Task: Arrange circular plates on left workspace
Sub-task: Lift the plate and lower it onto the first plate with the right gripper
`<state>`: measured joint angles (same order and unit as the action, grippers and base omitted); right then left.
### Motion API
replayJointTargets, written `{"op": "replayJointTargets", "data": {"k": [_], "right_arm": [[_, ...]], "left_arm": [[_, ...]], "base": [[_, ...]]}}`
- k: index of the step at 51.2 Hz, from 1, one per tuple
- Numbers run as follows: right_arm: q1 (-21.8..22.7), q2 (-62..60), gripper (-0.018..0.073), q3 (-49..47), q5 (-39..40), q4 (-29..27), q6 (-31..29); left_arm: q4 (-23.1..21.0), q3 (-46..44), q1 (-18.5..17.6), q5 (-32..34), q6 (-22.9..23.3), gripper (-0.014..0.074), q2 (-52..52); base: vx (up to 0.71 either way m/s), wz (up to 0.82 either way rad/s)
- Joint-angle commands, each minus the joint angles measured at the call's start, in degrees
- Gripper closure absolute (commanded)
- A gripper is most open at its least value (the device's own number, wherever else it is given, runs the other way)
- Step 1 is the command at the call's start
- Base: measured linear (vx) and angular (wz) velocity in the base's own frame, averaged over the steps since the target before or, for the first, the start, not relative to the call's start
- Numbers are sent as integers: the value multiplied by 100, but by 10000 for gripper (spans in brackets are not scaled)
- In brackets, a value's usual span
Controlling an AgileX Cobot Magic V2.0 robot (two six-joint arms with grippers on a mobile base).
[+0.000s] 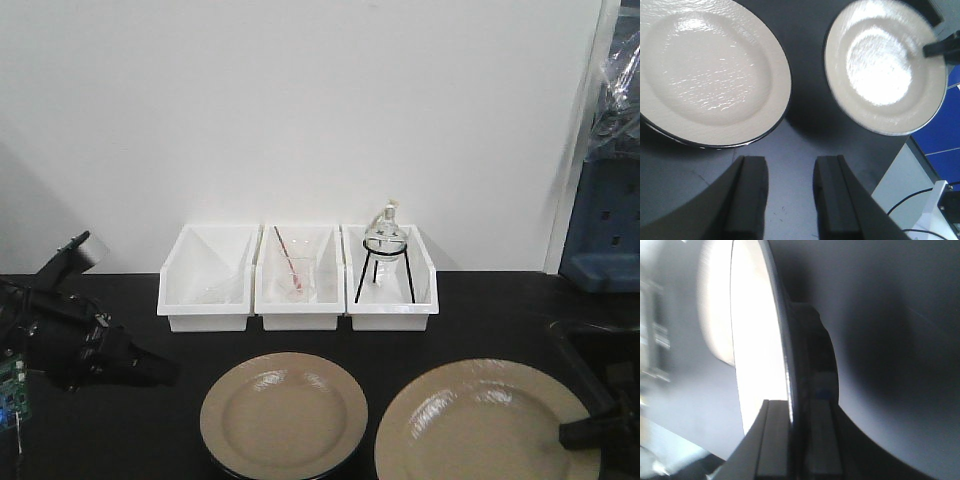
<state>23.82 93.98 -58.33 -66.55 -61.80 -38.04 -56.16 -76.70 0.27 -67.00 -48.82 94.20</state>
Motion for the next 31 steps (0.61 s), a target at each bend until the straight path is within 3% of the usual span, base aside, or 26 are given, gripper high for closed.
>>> {"op": "replayJointTargets", "data": {"k": [1, 7, 22, 31], "right_arm": [[3, -344, 564, -158, -182, -1522, -189], [-237, -329, 563, -158, -35, -2155, -337], [-1850, -120, 564, -158, 1883, -2925, -614], [-2534, 369, 564, -158, 2352, -3769, -1219]], "left_arm": [[-421, -119, -6, 66, 56, 241, -270], [-421, -119, -6, 132, 56, 241, -270], [-421, -119, -6, 272, 56, 241, -270], [-421, -119, -6, 329, 56, 241, -270]], "base": [[0, 0], [0, 0], [0, 0], [0, 0]]}}
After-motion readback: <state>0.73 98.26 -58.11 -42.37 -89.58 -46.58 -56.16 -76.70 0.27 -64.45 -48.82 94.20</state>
